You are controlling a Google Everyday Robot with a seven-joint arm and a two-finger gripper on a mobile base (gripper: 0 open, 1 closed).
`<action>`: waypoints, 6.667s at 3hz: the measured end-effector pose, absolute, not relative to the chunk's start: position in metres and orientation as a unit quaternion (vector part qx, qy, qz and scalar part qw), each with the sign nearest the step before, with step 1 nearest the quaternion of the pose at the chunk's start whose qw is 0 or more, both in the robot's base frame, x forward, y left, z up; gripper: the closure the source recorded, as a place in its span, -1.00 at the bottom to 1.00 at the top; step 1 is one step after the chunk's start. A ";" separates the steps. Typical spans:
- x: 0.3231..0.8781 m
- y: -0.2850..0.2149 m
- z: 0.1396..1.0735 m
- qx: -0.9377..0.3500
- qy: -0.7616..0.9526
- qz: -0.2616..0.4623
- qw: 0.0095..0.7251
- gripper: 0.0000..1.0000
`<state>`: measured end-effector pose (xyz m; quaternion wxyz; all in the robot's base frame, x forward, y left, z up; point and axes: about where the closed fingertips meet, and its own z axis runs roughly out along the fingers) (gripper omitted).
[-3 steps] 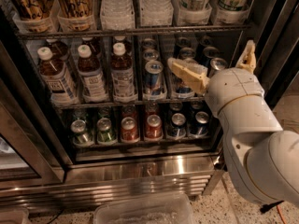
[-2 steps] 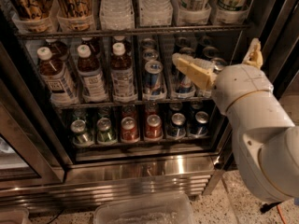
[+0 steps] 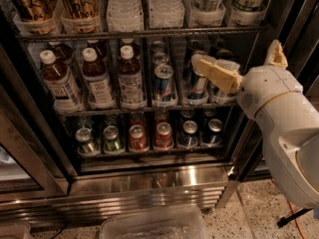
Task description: Pick 7up can from top shelf of fridge
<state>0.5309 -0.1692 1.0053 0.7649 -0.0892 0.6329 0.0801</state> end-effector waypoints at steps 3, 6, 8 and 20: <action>0.532 -0.180 1.010 -0.105 0.630 0.047 0.768 -1.00; 0.523 -0.187 1.028 -0.088 0.611 0.030 0.786 -1.00; 0.513 -0.179 1.035 -0.073 0.600 0.026 0.796 -1.00; 0.543 -0.209 1.046 -0.052 0.600 -0.001 0.798 -0.34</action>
Offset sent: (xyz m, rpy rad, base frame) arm 0.0016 -0.0180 -0.0005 -0.0767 -0.0044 -0.0437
